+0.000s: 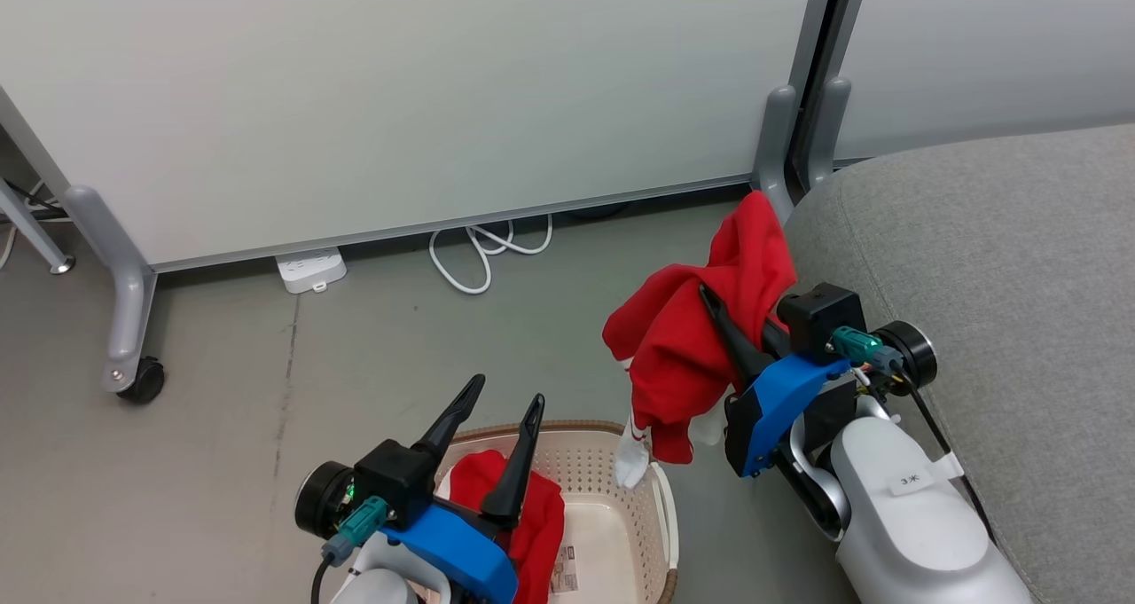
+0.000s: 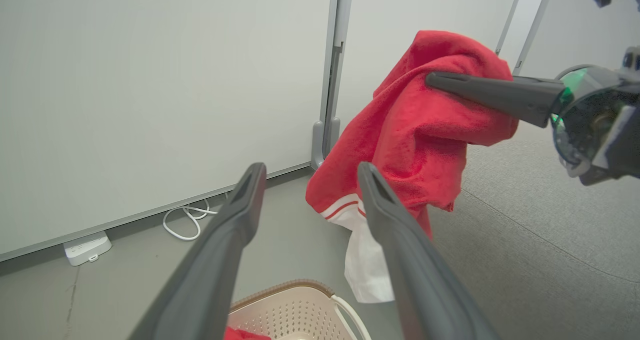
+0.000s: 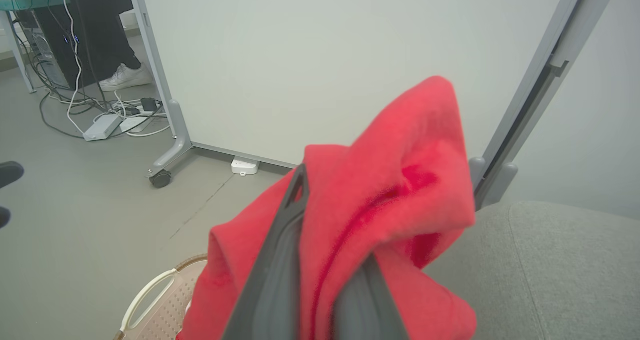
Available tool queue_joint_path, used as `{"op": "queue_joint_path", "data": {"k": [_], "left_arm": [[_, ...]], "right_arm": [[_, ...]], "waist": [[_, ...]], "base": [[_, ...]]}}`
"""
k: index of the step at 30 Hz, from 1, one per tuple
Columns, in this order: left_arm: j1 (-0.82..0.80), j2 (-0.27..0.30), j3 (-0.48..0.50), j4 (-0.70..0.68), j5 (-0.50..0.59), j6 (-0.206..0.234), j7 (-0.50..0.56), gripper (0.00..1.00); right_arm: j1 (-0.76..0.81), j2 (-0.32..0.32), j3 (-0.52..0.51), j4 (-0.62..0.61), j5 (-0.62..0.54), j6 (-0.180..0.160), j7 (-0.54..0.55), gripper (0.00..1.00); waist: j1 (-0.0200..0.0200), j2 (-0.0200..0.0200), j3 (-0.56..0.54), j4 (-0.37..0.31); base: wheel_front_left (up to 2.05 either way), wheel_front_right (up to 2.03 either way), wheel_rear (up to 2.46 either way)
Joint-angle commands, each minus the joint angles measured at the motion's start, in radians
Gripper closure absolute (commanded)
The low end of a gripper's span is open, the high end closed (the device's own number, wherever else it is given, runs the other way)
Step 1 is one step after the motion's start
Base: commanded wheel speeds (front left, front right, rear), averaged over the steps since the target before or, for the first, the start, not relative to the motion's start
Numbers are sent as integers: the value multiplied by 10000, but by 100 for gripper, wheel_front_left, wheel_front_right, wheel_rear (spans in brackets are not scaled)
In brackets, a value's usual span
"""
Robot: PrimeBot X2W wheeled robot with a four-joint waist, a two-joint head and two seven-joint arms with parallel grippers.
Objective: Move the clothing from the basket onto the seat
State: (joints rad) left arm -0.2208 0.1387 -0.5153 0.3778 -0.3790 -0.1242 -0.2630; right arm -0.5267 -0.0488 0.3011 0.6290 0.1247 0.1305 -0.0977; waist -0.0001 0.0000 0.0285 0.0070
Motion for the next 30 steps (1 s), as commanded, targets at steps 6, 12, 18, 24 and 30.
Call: {"op": "queue_joint_path", "data": {"k": [6, 12, 18, 24, 30], "left_arm": [[170, -113, 182, 33, 177, -76, -28, 0], [358, -66, 262, -71, 176, -82, -27, 0], [390, -52, 202, -103, 181, -63, -28, 0], [352, -62, 184, -203, 233, -64, -27, 0], [226, -5, 223, -244, 244, -64, -27, 0]], "right_arm": [[168, -30, -11, -110, -21, 3, 37, 100], [216, -31, 183, -131, 111, 3, 51, 100], [277, -30, 240, -119, 53, 3, 97, 100], [299, -30, 129, -157, 2, 3, 99, 100], [316, -28, 34, -224, -54, 3, 99, 100]], "waist": [[1, 0, -31, -45], [1, 0, -76, -427], [1, 0, -96, -1266], [1, 0, -26, -2302], [1, 0, 171, -3386]], "base": [[0, 0, 0], [0, 0, 0], [0, 0, 0], [0, 0, 0], [0, 0, 0]]}}
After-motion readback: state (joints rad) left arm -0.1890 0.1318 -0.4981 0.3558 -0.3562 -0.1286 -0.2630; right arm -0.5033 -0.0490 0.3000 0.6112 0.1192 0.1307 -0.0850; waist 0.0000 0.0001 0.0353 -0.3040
